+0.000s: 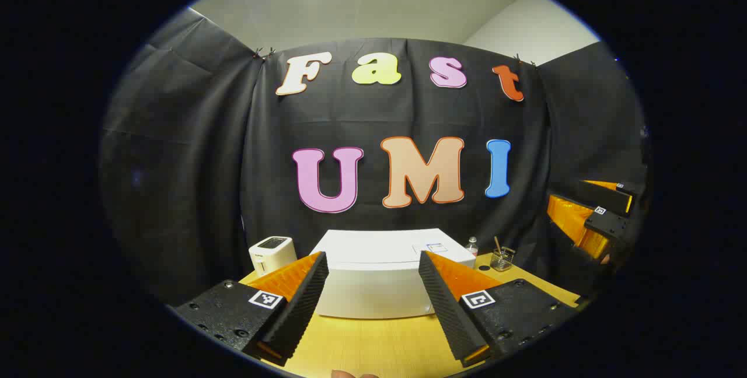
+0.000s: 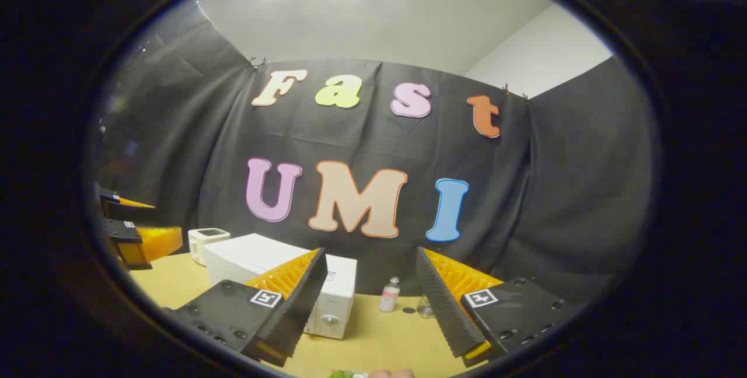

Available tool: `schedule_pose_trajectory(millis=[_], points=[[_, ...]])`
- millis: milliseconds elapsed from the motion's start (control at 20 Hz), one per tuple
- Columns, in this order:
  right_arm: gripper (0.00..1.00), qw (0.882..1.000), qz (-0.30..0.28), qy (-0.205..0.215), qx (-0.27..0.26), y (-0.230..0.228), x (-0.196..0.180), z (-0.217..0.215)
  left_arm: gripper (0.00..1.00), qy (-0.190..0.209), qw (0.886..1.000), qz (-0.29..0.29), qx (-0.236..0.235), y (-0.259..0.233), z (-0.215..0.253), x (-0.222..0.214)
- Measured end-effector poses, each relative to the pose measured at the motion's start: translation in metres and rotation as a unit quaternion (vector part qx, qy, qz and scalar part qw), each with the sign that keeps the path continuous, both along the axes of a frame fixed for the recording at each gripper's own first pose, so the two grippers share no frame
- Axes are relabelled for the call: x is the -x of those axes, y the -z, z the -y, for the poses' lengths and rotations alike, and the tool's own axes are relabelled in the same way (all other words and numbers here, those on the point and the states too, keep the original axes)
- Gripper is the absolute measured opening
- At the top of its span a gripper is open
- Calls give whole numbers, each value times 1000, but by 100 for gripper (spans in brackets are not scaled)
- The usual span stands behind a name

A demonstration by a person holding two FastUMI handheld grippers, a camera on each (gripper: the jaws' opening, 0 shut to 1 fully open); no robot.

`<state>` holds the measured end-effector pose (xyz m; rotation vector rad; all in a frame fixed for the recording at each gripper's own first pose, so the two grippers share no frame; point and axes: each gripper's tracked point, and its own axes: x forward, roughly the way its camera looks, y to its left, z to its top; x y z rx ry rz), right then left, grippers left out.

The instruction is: Open the microwave oven with the left hand, put the food in, and close the microwave oven.

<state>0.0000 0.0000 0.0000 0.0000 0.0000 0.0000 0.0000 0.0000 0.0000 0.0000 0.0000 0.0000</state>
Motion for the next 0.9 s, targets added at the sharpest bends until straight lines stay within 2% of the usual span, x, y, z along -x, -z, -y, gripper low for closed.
schedule_pose_trajectory(millis=[650,900], points=[[97,1000,-2,0,2,5,-13,11,95,-1,1000,-1,-23,-5,5,-11],[97,1000,2,-8,8,5,-9,5,95,-3,1000,-6,-17,0,5,-11]])
